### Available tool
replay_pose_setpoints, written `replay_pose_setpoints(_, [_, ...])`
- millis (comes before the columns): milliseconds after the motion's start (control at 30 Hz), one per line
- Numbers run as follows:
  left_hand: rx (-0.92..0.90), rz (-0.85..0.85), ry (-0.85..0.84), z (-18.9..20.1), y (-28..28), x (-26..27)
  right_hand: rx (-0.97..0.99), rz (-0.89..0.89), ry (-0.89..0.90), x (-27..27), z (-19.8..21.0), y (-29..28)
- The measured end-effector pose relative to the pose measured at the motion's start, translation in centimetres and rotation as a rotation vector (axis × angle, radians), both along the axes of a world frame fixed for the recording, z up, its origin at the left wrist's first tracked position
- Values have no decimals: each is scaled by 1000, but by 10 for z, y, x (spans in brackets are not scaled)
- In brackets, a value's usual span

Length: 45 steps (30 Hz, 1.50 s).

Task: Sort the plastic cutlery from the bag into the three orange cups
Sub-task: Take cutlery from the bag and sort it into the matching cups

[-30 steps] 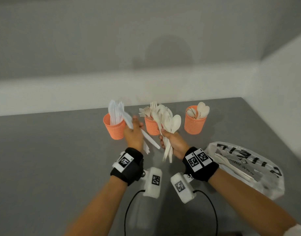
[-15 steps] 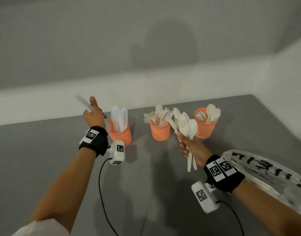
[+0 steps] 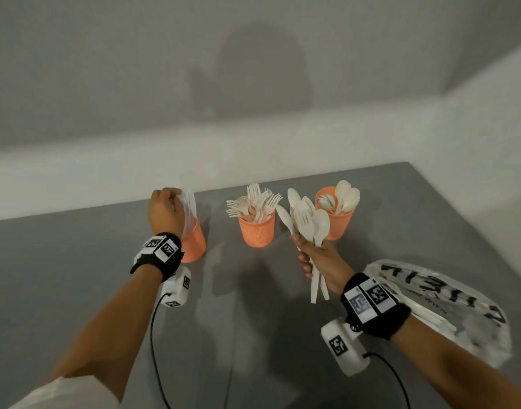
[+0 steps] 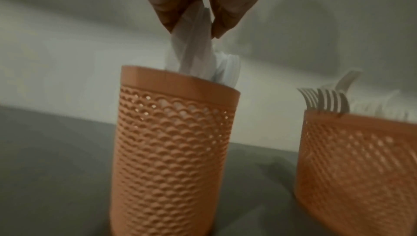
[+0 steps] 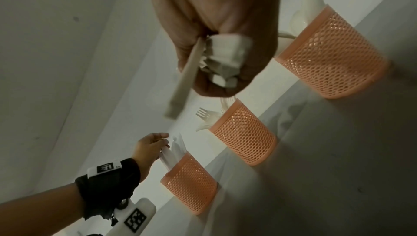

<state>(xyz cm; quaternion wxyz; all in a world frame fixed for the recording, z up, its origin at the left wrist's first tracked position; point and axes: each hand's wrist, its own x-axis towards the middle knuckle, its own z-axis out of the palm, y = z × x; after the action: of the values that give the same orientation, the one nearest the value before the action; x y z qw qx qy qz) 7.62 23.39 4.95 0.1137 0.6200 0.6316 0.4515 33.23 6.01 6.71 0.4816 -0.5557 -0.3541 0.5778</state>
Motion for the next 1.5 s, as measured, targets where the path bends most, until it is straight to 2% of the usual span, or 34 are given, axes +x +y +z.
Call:
replay_pose_setpoints(67, [-17, -2, 121, 0, -3, 0, 4, 7, -8, 0, 2, 0])
replay_pose_setpoints(100, [10, -8, 124, 2, -7, 0, 10, 12, -14, 0, 2, -1])
replay_pose_setpoints(167, [142, -16, 33, 14, -24, 7, 23, 18, -19, -1, 3, -2])
replay_pose_setpoints(233, [215, -46, -169, 34, -52, 25, 38, 11, -14, -3, 2, -2])
replay_pose_setpoints(300, [128, -172, -367, 50, -85, 53, 64, 11, 4, -9, 1, -3])
replay_pose_setpoints(367, [-9, -331, -440, 54, -113, 78, 117, 26, 6, -17, 0, -3])
replay_pose_setpoints(433, [-108, -416, -422, 49, -136, 97, 170, 25, -33, -25, 0, -5])
replay_pose_setpoints(567, [-295, -432, -347, 35, -163, 118, 210, -17, -179, -40, -2, -13])
replay_pose_setpoints(667, [-310, -411, -345, 32, -170, 123, 202, -6, -235, -42, -5, -21])
replay_pose_setpoints(833, [-318, -380, -352, 31, -176, 122, 198, 54, -187, -35, -1, -31])
replay_pose_setpoints(1000, [-458, -501, -624, 37, -178, 117, 156, 75, -103, -30, -3, -39])
replay_pose_setpoints(1133, [-381, -557, -662, 43, -181, 113, 143, 26, 6, -34, -7, -44])
replay_pose_setpoints(1233, [-294, -478, -834, 49, -181, 107, 140, -86, 65, -34, -6, -40])
replay_pose_setpoints(1300, [-315, -394, -985, 53, -180, 99, 173, -148, -77, -32, -11, -36])
replay_pose_setpoints(1367, [-385, -316, -1054, 52, -176, 90, 313, -175, -369, -30, -16, -34])
replay_pose_setpoints(1433, [-468, -259, -1066, 50, -175, 84, 426, -183, -635, -30, -19, -35])
replay_pose_setpoints(1500, [-497, -251, -1002, 48, -178, 81, 502, -187, -815, -31, -19, -35])
